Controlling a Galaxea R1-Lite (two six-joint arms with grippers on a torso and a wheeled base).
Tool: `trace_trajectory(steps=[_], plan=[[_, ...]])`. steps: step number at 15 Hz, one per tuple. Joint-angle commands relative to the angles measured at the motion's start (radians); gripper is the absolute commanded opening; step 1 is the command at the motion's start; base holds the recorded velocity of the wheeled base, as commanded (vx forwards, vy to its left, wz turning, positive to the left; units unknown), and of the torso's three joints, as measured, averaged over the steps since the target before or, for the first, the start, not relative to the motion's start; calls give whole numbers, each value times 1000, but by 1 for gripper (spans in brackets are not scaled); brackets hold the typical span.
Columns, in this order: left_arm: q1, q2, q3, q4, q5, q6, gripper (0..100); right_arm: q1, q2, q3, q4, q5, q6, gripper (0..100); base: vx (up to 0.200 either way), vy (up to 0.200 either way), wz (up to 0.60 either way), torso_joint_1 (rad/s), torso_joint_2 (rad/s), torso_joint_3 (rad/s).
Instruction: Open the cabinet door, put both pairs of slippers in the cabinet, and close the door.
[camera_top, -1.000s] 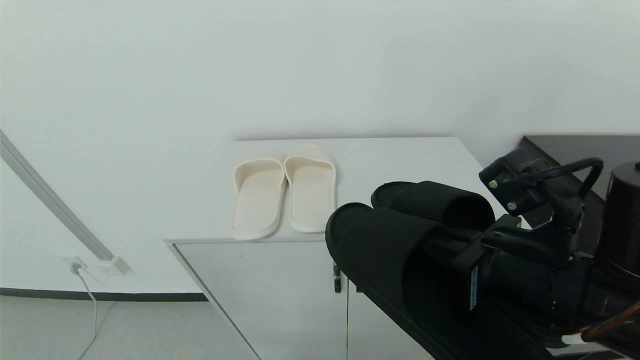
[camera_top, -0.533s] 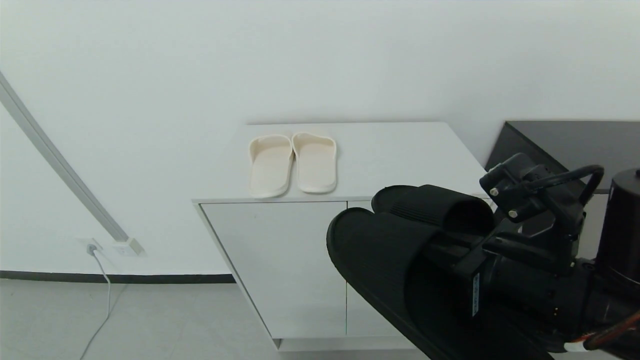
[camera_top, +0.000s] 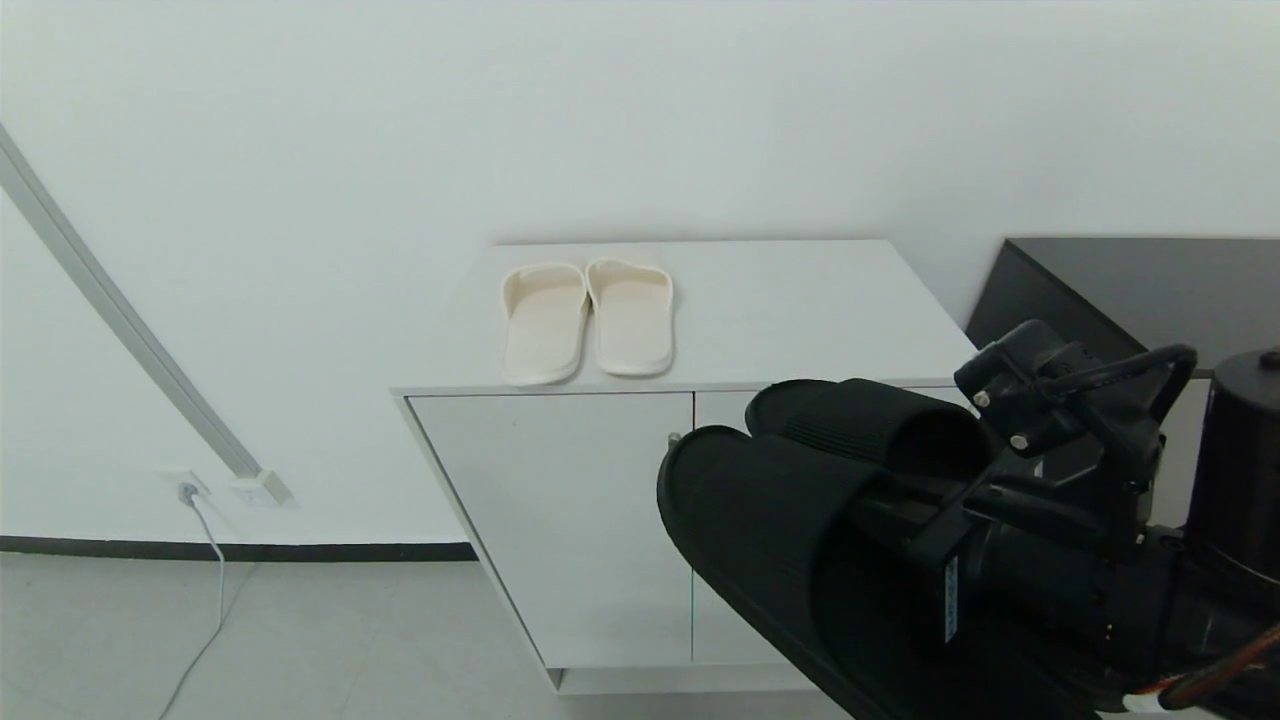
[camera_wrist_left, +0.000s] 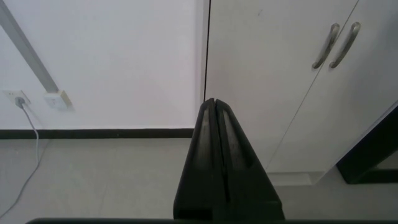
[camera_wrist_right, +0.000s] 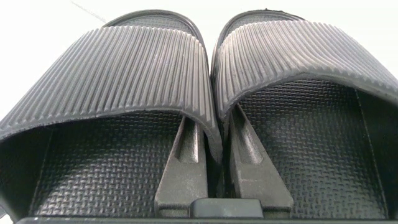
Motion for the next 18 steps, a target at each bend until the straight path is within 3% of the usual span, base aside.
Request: trace_trajectory(steps=[1, 8, 18], plan=[[0, 2, 0, 0, 0, -1, 0, 0, 3, 0, -1, 0, 0, 0, 0, 0, 0, 0, 0, 0], [0, 2, 0, 0, 0, -2, 0, 0, 5, 12, -1, 1, 0, 0, 0, 0, 0, -13, 28, 18], [0, 2, 2, -2, 3, -1, 0, -4, 6, 31, -2, 15, 2, 0, 0, 0, 0, -187, 482, 289]])
